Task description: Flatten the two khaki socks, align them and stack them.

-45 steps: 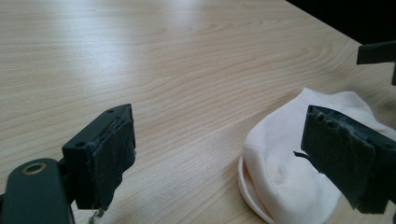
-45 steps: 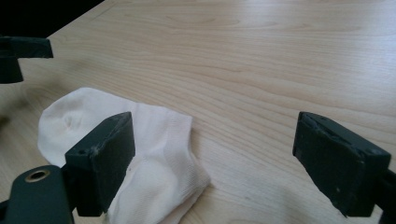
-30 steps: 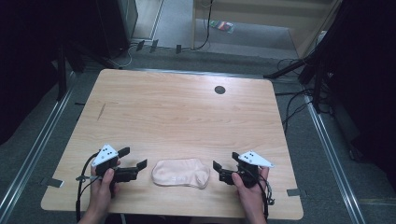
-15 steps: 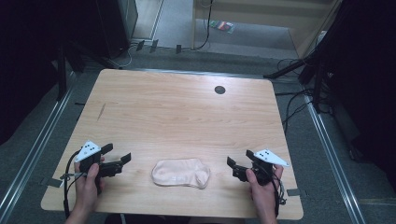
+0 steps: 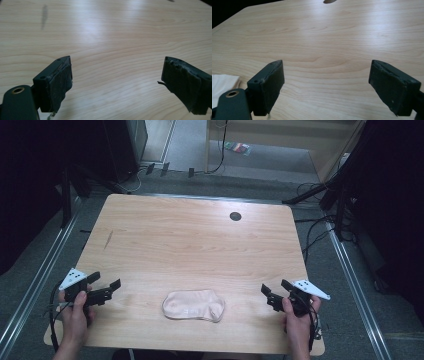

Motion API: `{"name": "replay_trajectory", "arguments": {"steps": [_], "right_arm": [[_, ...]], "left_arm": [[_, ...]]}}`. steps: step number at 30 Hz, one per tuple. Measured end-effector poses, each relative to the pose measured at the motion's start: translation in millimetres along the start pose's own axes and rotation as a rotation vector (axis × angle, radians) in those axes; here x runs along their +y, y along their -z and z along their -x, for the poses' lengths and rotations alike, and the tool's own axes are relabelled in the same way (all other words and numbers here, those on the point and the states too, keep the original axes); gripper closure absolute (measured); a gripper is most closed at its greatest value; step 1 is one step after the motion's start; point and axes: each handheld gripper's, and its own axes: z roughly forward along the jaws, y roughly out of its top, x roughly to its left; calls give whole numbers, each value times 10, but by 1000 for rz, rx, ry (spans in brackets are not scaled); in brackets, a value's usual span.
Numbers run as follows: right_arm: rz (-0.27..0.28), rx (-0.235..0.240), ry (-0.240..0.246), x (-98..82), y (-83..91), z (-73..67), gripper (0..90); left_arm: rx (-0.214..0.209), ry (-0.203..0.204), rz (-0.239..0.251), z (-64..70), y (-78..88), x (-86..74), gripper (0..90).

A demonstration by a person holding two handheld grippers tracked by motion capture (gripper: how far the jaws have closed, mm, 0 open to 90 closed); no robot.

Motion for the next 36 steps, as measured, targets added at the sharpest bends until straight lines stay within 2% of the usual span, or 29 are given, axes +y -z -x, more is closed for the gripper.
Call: {"name": "replay_trajectory", "arguments": {"steps": [9,14,15,23,28,31,36], "right_arm": [[28,-58,-18,-21,144,322,134],[33,-76,-28,-57,230,494,135],[33,-81,-32,-65,249,522,135],[39,-120,-64,-127,350,720,138],[10,-124,-64,-163,319,753,138],[10,-128,-65,-167,313,762,138],[5,-126,-70,-168,310,760,138]], "left_arm": [[62,37,8,-342,141,-36,109],[66,70,34,-475,232,-51,108],[63,64,34,-490,245,-52,109],[76,31,17,-464,213,-63,109],[80,6,-10,-427,166,-70,108],[89,-18,-25,-404,146,-69,108],[87,-9,-25,-406,145,-68,108]]}}
